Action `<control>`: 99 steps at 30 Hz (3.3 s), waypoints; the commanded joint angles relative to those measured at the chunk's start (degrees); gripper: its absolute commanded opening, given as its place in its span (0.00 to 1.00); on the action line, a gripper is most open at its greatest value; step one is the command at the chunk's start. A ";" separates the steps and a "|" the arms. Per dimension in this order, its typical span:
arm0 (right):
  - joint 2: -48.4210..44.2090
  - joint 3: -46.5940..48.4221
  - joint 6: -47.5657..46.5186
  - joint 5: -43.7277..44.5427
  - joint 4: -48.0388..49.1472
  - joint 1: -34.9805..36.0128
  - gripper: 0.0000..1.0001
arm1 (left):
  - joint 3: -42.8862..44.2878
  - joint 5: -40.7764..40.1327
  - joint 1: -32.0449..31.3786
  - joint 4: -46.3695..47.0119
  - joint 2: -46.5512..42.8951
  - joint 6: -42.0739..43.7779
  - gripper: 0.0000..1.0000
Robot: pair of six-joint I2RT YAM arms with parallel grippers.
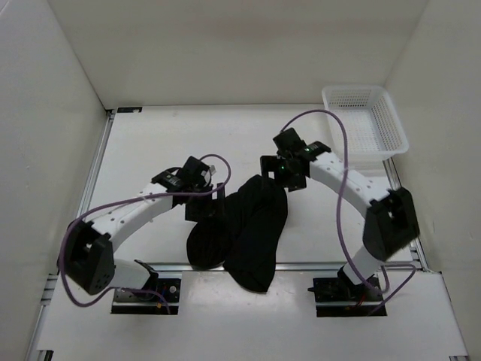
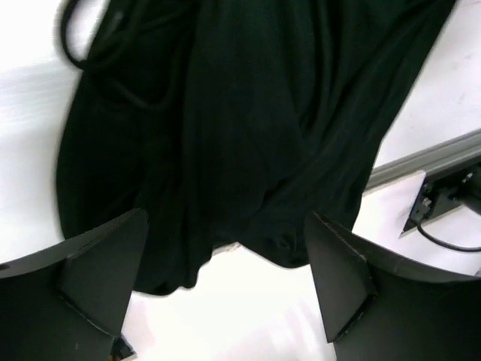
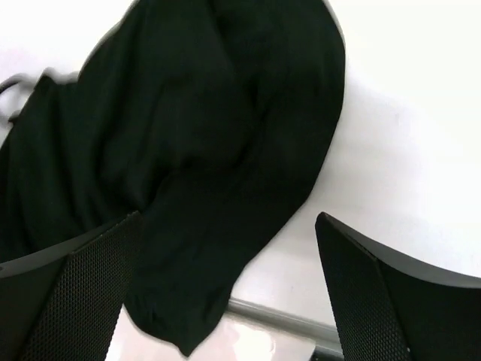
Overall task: Fold and stack the shorts
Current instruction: Flatten the shorts out
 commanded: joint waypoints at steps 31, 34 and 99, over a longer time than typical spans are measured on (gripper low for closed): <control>-9.46 16.20 -9.74 6.96 7.48 -3.85 0.02 | 46.82 0.74 2.59 -6.24 4.22 7.20 0.34; -18.86 0.81 -7.56 19.25 6.02 -3.85 0.79 | 37.24 4.28 -3.13 -5.53 2.98 7.20 1.00; -28.98 -23.38 4.66 -7.07 -0.33 -22.86 0.82 | 24.93 -3.98 6.41 -8.79 16.26 6.32 0.27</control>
